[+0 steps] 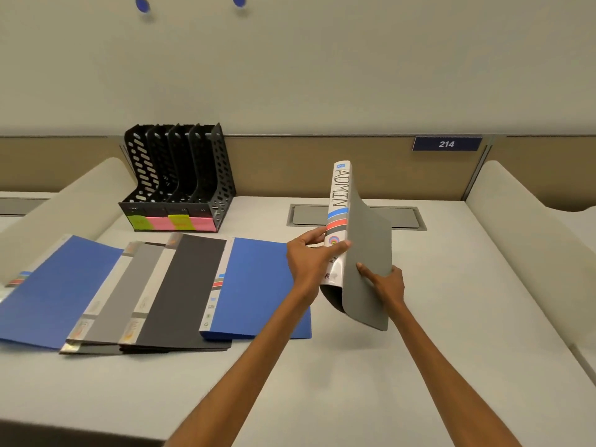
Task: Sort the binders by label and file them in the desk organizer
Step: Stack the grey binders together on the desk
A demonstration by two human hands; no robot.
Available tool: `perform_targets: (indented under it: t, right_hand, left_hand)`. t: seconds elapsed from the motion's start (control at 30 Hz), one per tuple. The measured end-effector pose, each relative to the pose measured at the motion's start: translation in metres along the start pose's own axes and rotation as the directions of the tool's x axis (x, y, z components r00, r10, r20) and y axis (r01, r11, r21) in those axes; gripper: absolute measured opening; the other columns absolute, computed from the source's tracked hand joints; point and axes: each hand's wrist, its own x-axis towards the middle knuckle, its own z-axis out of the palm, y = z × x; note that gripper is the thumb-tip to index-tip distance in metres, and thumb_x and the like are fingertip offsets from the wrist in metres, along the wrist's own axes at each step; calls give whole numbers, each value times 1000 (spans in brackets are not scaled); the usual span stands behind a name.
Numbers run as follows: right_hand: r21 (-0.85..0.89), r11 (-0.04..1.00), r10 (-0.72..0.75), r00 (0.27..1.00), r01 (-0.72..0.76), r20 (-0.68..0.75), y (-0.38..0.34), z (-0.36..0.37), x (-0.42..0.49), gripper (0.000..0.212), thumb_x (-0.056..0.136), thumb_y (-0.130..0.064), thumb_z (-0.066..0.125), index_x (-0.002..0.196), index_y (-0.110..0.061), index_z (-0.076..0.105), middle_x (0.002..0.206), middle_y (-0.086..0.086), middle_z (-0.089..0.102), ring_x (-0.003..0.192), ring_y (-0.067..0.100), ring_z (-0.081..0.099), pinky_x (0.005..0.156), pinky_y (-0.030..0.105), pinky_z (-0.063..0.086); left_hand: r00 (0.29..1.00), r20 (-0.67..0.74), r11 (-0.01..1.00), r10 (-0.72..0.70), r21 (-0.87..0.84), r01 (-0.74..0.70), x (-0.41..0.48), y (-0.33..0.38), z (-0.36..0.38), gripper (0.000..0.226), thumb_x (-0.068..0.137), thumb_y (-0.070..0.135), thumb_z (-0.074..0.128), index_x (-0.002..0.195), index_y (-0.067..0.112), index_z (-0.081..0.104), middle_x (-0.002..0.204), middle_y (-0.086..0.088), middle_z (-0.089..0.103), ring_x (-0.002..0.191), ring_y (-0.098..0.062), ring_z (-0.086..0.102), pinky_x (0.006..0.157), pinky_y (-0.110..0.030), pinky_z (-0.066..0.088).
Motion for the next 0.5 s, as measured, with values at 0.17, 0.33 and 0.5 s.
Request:
perform_targets:
  t: [0.17, 0.33, 0.5]
  right_hand:
    - [-42, 999, -12, 1000, 12, 13, -6, 21, 0, 81, 67, -48, 84, 126, -7, 48, 125, 11, 58, 110, 30, 58, 95, 45, 52]
    - [-115, 992, 56, 998, -52, 29, -4, 43, 0, 97, 62, -51, 86, 133, -5, 40, 132, 13, 51, 118, 33, 53, 100, 49, 48]
    - [-157, 985, 84, 995, -76, 47, 3, 75, -6, 97, 58, -47, 90, 130, -3, 42, 130, 15, 52, 117, 34, 54, 98, 48, 49]
  left_hand:
    - [998, -49, 999, -45, 18, 46, 16, -3, -42, 55, 63, 19, 90, 113, 12, 70, 98, -6, 75, 80, -23, 74, 76, -41, 61]
    - [983, -54, 984, -173, 26, 175, 36, -27, -98, 26, 74, 17, 82, 98, 12, 73, 89, -8, 76, 72, -20, 75, 56, -28, 59]
    - [961, -103, 965, -256, 27, 260, 50, -58, -140, 12, 81, 15, 76, 92, 12, 73, 86, -5, 76, 69, -16, 74, 53, -24, 56]
